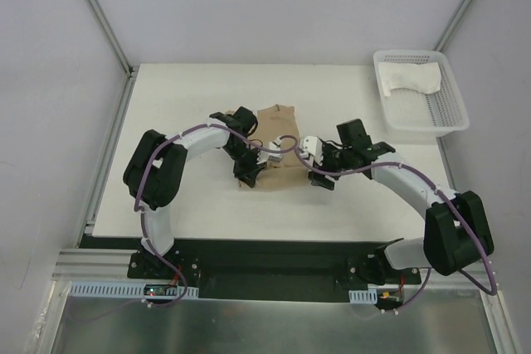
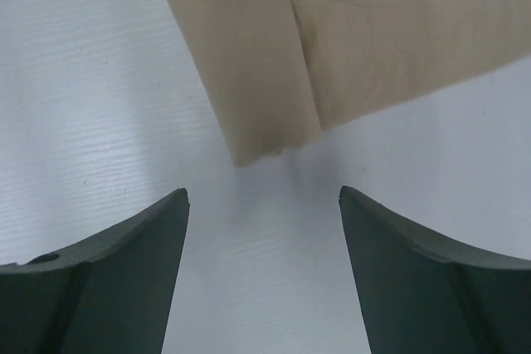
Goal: Roll the t-shirts
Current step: Roll the T-shirt to the center of the board.
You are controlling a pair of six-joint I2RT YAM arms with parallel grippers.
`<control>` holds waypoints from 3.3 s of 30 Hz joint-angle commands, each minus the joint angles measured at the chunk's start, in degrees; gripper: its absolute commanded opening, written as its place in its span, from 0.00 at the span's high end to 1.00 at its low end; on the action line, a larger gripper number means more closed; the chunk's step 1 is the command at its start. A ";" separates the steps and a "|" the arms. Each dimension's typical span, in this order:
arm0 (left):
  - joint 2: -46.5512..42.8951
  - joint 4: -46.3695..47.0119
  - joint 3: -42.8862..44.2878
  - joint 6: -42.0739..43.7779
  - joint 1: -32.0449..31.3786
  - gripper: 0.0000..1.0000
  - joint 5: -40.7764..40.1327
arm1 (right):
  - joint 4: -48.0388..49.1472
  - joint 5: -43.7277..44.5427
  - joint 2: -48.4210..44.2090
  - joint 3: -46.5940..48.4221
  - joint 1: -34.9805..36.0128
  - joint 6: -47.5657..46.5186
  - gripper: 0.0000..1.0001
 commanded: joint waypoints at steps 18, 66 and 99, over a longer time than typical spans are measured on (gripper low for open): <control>7.17 -16.50 9.71 -0.94 3.18 1.00 13.81 | 12.50 3.64 6.91 -3.75 13.75 -15.60 0.34; 21.32 -30.20 17.88 -9.20 8.37 1.00 13.02 | -72.57 -4.79 47.33 39.67 9.98 -34.68 0.95; -38.53 17.51 -27.29 6.88 -5.86 0.50 -5.35 | -72.66 -1.89 66.41 56.98 9.62 -8.75 0.98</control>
